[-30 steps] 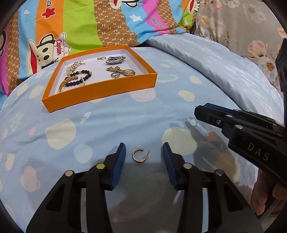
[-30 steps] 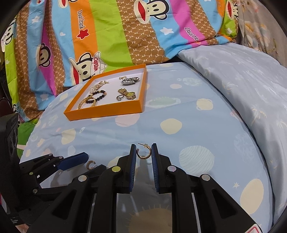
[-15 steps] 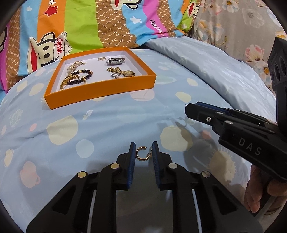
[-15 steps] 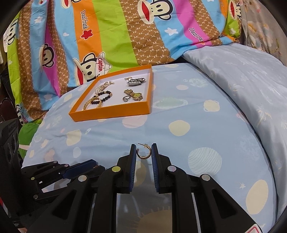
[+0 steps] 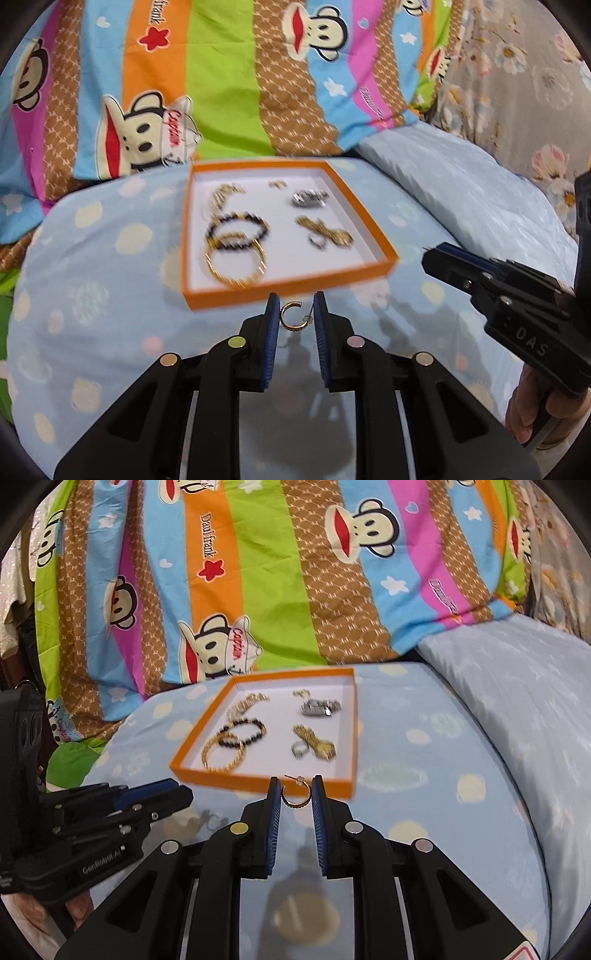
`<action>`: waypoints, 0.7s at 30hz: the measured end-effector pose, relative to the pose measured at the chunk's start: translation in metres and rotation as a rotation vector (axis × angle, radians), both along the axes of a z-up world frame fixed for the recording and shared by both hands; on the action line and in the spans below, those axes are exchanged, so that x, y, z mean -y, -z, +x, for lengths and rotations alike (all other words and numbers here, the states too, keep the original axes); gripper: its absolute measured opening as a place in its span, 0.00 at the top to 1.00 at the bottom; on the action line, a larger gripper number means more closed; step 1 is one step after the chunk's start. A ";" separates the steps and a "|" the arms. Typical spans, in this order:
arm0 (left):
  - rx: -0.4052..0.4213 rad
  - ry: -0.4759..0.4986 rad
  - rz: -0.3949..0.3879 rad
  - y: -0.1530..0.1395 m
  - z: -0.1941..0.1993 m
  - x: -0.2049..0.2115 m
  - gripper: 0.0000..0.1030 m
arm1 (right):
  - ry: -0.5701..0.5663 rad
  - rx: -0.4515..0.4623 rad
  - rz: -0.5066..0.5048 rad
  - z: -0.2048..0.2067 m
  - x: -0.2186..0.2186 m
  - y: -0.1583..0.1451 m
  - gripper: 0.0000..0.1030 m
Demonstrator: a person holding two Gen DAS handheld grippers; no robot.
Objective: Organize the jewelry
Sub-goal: 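Carry both hoops into the box and open both tools to release them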
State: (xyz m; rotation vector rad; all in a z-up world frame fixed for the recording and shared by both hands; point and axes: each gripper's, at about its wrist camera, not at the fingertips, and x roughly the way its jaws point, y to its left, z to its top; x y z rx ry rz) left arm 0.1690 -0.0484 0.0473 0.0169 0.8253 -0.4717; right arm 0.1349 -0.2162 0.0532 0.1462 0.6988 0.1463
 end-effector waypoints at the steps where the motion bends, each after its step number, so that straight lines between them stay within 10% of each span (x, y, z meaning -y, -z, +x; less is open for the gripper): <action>1: 0.009 -0.007 -0.005 -0.004 0.010 -0.002 0.83 | -0.005 0.005 0.001 0.006 -0.001 -0.002 0.85; 21: 0.006 -0.075 0.025 0.023 0.149 0.037 0.83 | 0.011 -0.056 0.024 0.144 -0.006 0.039 0.85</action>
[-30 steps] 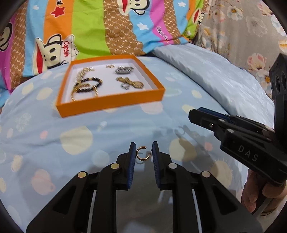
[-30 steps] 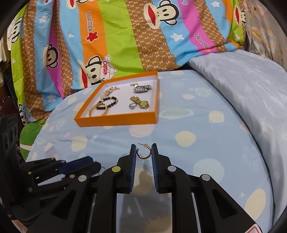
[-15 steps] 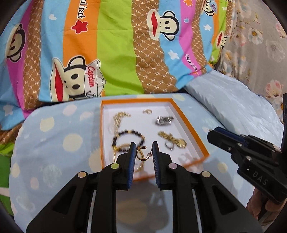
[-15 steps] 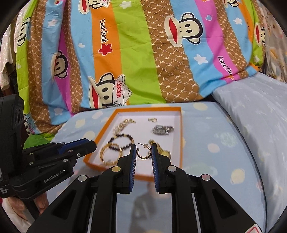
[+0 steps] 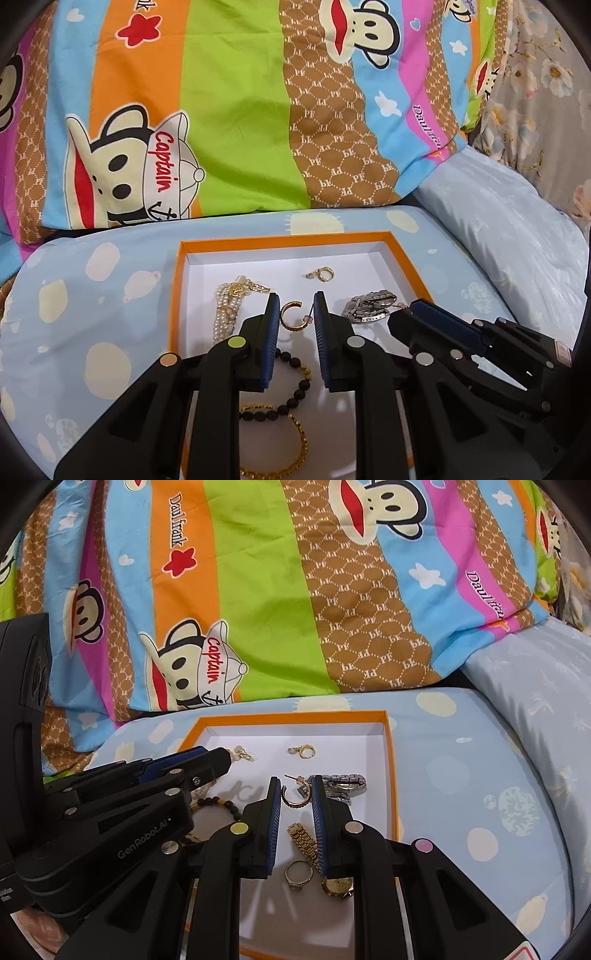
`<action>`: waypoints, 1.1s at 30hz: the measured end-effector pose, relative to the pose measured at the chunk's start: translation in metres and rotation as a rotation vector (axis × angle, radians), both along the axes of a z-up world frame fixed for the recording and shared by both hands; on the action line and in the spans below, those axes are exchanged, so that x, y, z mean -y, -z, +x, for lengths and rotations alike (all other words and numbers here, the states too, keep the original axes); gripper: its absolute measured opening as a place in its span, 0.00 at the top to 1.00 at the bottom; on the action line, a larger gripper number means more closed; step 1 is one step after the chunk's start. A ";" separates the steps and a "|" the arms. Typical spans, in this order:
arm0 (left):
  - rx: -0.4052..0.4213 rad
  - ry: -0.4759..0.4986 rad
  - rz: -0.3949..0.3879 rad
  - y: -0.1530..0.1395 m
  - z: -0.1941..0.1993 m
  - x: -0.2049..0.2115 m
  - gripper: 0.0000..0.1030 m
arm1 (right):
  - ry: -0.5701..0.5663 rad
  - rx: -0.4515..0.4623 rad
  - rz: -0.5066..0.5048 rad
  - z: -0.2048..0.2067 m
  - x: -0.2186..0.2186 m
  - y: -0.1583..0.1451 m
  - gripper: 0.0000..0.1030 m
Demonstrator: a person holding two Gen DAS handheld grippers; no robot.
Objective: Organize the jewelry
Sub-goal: 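Carry both hoops into the box and open both tools to release them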
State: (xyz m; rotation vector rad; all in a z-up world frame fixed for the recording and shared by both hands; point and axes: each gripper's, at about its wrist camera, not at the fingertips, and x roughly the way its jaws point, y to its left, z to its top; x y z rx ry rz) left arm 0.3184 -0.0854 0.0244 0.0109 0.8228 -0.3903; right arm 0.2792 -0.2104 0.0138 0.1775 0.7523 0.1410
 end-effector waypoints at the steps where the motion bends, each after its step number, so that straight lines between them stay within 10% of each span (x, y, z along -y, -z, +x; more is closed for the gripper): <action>1: -0.001 -0.001 0.008 0.003 0.002 0.001 0.83 | 0.001 -0.005 0.000 0.002 0.001 0.003 0.85; 33: -0.020 -0.037 0.036 0.021 0.006 0.001 0.79 | 0.013 -0.025 -0.019 0.002 0.004 0.023 0.83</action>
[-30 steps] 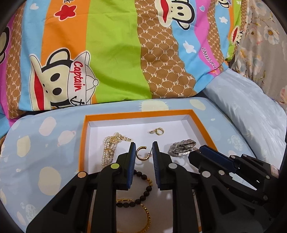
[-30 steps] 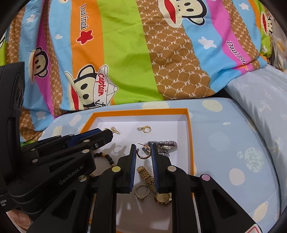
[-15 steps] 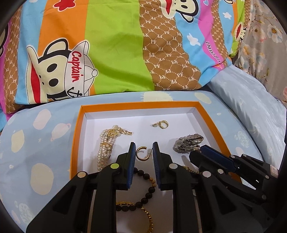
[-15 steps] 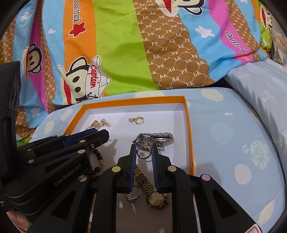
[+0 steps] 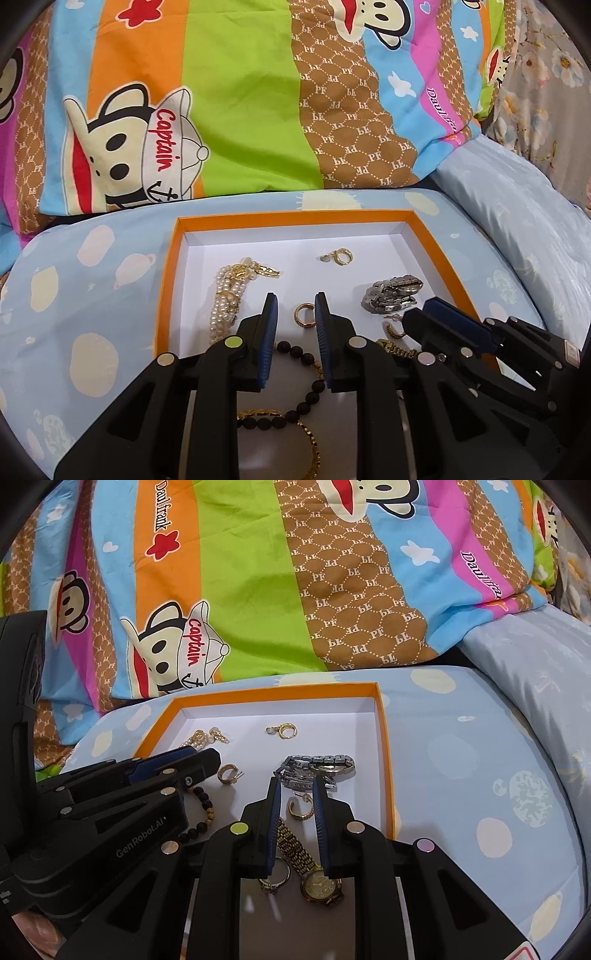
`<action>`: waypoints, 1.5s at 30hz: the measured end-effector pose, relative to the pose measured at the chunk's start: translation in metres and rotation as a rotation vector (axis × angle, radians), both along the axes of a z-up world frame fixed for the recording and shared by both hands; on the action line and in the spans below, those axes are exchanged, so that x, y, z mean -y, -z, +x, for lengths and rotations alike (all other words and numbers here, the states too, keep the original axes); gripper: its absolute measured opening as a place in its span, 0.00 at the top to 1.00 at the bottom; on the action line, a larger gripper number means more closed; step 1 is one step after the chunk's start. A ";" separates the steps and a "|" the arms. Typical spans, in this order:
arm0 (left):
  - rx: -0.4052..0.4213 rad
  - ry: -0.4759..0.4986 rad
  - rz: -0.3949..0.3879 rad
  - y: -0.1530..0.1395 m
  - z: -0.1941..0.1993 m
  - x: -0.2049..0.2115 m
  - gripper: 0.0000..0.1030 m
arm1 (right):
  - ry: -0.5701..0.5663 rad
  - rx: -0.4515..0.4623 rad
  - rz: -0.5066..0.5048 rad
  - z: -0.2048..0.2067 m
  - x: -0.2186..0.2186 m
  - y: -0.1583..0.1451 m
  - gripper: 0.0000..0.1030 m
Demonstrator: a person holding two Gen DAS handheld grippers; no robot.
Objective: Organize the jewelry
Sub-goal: 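Carry both hoops into the box and open both tools to release them, then lift both open tools away from the box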
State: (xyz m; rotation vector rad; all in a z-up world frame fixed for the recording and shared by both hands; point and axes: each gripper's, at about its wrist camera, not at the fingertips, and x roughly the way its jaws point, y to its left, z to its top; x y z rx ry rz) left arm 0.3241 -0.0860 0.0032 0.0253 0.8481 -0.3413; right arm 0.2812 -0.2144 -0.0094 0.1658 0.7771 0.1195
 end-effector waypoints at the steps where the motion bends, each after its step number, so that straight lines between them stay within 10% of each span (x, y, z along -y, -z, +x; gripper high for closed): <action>1: 0.010 -0.007 0.004 -0.001 -0.002 -0.001 0.74 | -0.003 0.000 -0.004 -0.003 -0.001 0.000 0.83; 12: 0.031 -0.047 0.157 0.012 -0.024 0.003 0.67 | -0.008 -0.025 0.002 -0.029 -0.009 0.005 0.83; 16: 0.085 -0.110 0.080 -0.004 -0.033 -0.011 0.65 | -0.003 -0.027 0.009 -0.037 -0.008 0.005 0.83; 19: 0.068 -0.146 0.090 -0.002 -0.024 -0.014 0.41 | 0.002 -0.033 0.013 -0.040 -0.006 0.006 0.82; 34: 0.034 -0.130 0.252 0.009 -0.022 0.004 0.43 | 0.004 -0.047 -0.025 -0.067 -0.012 0.008 0.82; 45: 0.003 -0.105 0.199 0.009 -0.087 -0.016 0.43 | -0.025 -0.057 -0.051 -0.133 -0.026 0.006 0.82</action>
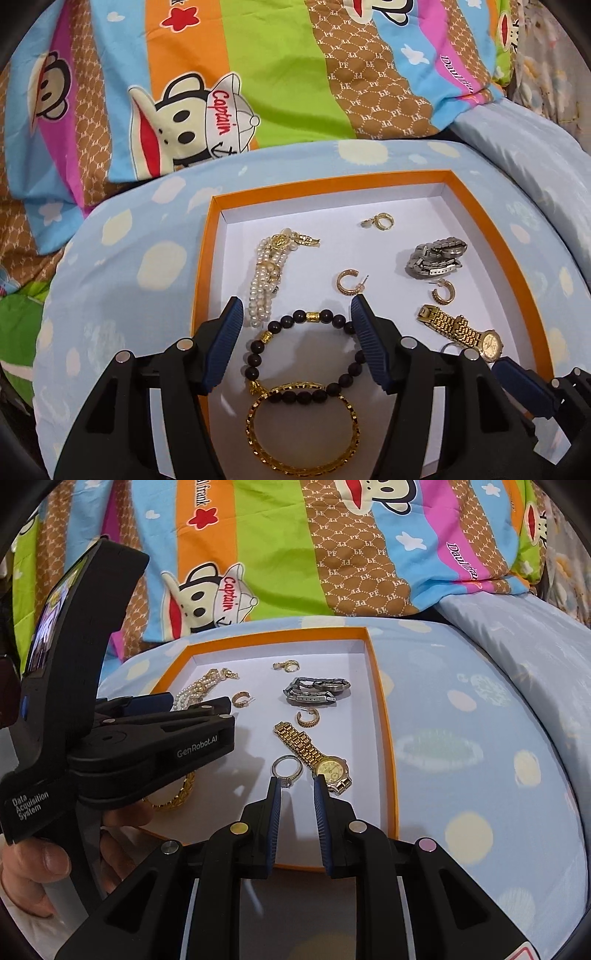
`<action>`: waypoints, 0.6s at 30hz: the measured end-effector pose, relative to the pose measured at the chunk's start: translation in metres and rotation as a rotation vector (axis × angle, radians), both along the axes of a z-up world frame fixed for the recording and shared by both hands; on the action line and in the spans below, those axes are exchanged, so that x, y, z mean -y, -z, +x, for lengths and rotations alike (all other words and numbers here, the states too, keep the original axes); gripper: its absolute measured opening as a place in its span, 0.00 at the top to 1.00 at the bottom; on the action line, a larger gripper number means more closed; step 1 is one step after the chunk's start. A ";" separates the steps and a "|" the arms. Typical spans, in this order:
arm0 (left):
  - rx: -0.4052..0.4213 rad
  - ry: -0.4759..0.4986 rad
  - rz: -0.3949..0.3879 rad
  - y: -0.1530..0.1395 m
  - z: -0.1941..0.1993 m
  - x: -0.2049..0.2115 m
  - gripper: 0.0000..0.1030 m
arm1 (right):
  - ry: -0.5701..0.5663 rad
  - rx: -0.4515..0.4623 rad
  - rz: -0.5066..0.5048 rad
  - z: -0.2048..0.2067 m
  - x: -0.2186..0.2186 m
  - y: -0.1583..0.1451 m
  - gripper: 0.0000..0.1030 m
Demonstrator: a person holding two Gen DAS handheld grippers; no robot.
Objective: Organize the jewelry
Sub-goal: 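Lift both open tools away from the box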
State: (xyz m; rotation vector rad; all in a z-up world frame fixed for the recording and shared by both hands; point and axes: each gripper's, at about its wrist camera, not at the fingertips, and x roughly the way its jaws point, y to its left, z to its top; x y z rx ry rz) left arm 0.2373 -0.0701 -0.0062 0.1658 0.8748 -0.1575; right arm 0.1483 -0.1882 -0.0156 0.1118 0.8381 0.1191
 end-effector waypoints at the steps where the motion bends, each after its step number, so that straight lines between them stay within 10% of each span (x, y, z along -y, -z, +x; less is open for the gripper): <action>1: -0.004 0.002 -0.007 0.000 -0.007 -0.003 0.43 | -0.003 -0.001 0.001 -0.008 -0.002 0.000 0.82; 18: 0.009 -0.029 -0.087 -0.027 -0.076 -0.027 0.43 | 0.034 0.046 0.035 -0.056 -0.010 -0.031 0.69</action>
